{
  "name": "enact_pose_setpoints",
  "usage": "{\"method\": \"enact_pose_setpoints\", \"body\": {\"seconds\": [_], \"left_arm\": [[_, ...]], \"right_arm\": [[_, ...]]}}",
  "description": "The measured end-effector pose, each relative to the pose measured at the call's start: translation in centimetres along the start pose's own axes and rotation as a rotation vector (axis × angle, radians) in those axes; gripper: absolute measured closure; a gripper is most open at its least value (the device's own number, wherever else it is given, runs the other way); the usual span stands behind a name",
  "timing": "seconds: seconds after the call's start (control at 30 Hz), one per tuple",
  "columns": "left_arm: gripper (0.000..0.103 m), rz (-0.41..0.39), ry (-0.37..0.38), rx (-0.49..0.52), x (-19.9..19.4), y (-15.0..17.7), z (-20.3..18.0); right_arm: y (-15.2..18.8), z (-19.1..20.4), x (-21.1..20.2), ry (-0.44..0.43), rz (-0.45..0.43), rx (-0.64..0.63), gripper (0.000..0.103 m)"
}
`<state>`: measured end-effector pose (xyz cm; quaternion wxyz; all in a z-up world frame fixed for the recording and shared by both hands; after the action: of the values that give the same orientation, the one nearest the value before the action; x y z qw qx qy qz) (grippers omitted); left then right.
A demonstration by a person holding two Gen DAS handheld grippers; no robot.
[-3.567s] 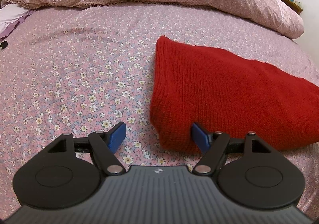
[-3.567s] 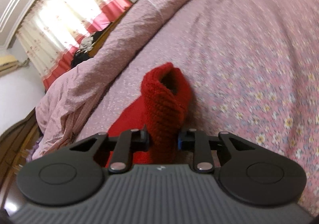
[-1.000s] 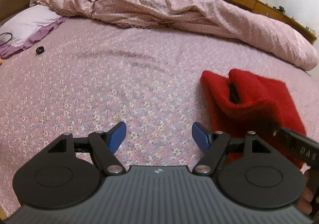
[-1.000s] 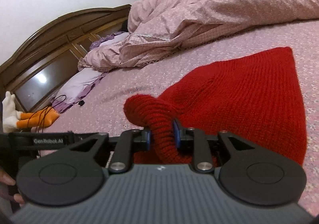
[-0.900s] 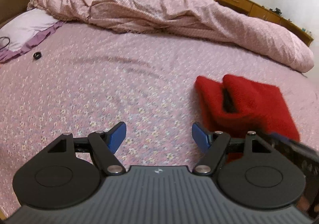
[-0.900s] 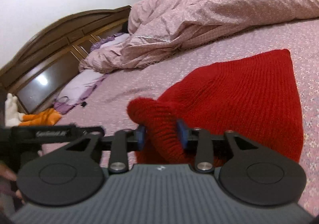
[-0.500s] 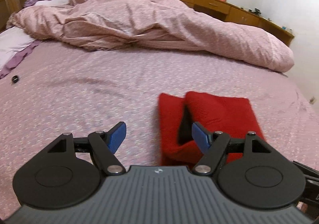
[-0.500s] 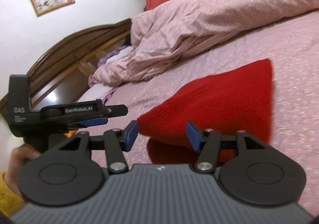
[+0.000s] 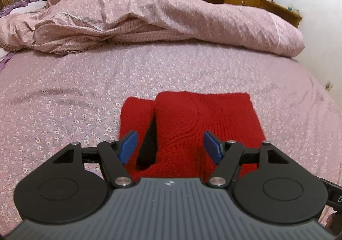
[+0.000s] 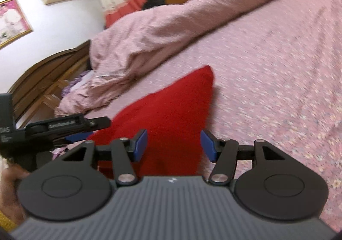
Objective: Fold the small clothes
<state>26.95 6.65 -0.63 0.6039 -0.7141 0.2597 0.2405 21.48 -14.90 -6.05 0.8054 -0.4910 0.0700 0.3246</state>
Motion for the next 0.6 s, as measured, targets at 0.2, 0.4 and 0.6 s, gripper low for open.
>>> {"method": "enact_pose_setpoints", "body": {"seconds": [0.2,0.4,0.6], "left_arm": [[0.050,0.028,0.027,-0.042,1.9,0.7,0.3],[0.057,0.025,0.053,-0.063,2.8,1.1,0.0],[0.081,-0.066,0.108,-0.115,1.1,-0.2,0.4]], "right_arm": [[0.8,-1.7,0.7,0.008,0.029,0.071,0.044],[1.0,-2.4,0.8,0.018,0.027,0.082,0.044],[1.1,-2.5,1.1,0.017,0.024,0.098,0.044]]}}
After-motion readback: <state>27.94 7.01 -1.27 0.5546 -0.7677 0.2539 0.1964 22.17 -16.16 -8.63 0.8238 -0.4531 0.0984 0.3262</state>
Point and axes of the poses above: each gripper's, at about its wrist camera, not at the fingertips, and x roughly the way its jaws point, z to its left, y to its underside, the point moved 9 cm from there along x, roughly the way its jaws point, and after that the axes turned 3 degrees about -x, right-handed, at the moved point
